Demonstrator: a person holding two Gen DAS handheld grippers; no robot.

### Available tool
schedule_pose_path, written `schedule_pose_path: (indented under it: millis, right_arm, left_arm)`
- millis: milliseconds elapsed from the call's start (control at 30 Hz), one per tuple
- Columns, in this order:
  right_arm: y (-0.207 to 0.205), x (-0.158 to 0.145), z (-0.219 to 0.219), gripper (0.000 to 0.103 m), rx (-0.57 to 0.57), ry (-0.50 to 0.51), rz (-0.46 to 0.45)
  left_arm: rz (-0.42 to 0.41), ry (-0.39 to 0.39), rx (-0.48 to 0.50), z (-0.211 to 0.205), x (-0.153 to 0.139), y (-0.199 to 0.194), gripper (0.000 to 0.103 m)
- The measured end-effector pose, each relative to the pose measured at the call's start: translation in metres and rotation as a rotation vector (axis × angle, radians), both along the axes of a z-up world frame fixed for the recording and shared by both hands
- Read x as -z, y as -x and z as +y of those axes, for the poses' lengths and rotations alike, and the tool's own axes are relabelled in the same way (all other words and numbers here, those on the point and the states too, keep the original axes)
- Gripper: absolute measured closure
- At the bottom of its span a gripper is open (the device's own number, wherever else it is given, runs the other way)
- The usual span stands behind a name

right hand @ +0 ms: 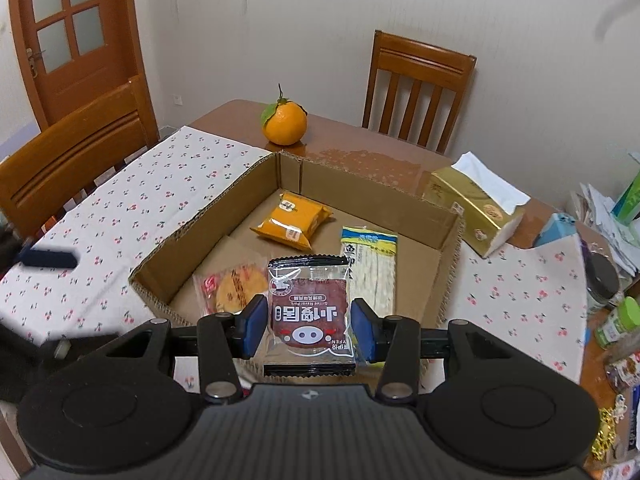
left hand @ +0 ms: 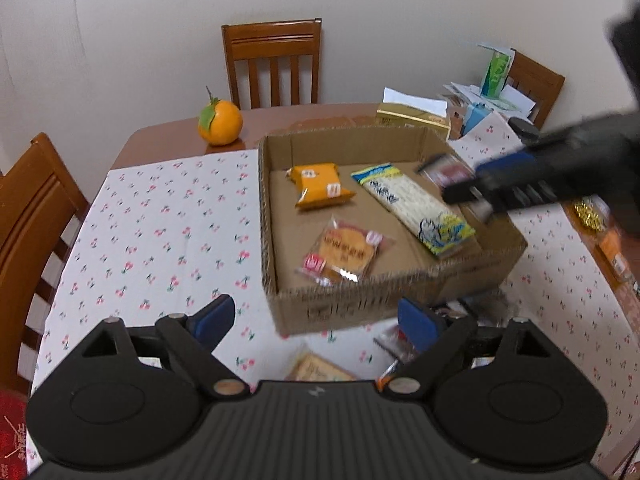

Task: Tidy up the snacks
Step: 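Lower the pastry and jerky packet into the box and open both tools, then move both tools back out of the box toward the snacks on the table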

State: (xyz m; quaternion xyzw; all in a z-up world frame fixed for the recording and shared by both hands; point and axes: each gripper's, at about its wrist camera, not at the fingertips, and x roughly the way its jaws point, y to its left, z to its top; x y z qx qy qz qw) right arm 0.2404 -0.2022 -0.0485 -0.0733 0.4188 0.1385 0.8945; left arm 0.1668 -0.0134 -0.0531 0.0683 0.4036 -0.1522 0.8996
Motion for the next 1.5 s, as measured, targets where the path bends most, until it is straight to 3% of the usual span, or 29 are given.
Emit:
schedule_pose_path:
  millis: [400, 467, 567, 1133, 1500]
  right_arm:
    - [-0.066, 0.022, 0.020, 0.049, 0.035, -0.001, 0.022]
    - [-0.069, 0.024, 0.022, 0.024, 0.045, 0.007, 0.025]
    - [-0.062, 0.022, 0.023, 0.000, 0.047, 0.020, -0.007]
    - [0.010, 0.001, 0.004, 0.000, 0.145, 0.085, -0.041]
    - [0.049, 0.026, -0.022, 0.000, 0.259, 0.117, 0.030]
  left_arm:
    - [0.019, 0.015, -0.018, 0.012, 0.007, 0.014, 0.014]
    - [0.023, 0.016, -0.023, 0.015, 0.009, 0.015, 0.014]
    - [0.026, 0.013, -0.028, 0.018, 0.010, 0.016, 0.014]
    - [0.033, -0.014, 0.010, 0.008, 0.015, 0.030, 0.014]
    - [0.044, -0.067, 0.006, 0.001, 0.024, 0.041, 0.013]
